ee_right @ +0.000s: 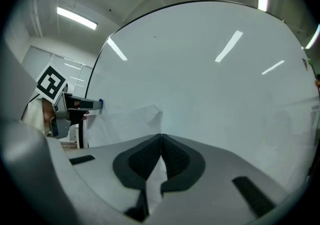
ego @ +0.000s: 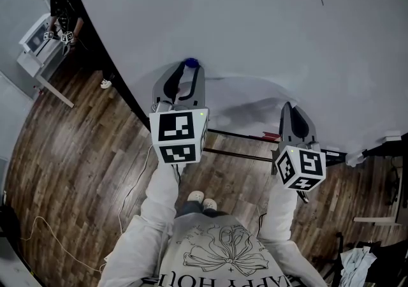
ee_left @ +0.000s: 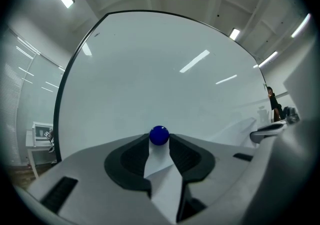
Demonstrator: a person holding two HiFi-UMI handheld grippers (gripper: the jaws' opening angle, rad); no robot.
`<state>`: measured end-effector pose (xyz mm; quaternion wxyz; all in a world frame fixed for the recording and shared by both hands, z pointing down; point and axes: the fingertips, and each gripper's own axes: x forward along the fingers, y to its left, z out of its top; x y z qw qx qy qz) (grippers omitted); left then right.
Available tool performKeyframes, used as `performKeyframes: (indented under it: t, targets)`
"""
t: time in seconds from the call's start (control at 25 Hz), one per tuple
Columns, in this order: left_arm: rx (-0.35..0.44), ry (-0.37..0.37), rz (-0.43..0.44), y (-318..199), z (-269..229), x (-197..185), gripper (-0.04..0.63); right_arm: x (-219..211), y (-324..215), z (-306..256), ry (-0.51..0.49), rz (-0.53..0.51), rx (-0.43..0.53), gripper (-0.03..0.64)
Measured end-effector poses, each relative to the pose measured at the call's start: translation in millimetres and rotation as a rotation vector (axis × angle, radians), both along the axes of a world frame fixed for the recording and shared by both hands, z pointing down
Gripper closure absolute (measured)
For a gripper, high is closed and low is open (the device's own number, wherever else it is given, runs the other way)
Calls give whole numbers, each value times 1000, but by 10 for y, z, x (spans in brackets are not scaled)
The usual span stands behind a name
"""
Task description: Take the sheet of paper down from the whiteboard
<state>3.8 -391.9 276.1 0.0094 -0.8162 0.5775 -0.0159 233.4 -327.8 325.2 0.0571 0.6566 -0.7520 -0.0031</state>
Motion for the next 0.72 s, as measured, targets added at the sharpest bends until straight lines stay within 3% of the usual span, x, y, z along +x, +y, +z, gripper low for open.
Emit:
performKeyframes:
  t: [0.24,0.44,0.56,0.72]
  targets:
    - [12,3,-19,162,-4,-85,480,142,157,-91,-27,61,24,614]
    - [23,51,-25,366,-3,-183,483,276,295,-208,-62,116,73,614]
    - [27,77,-45,444,13,-278,524,359,379,-253,-80,164,101,614]
    - [35,57,-68,543,29,-357,552,455,498,-318,-98,218,131,614]
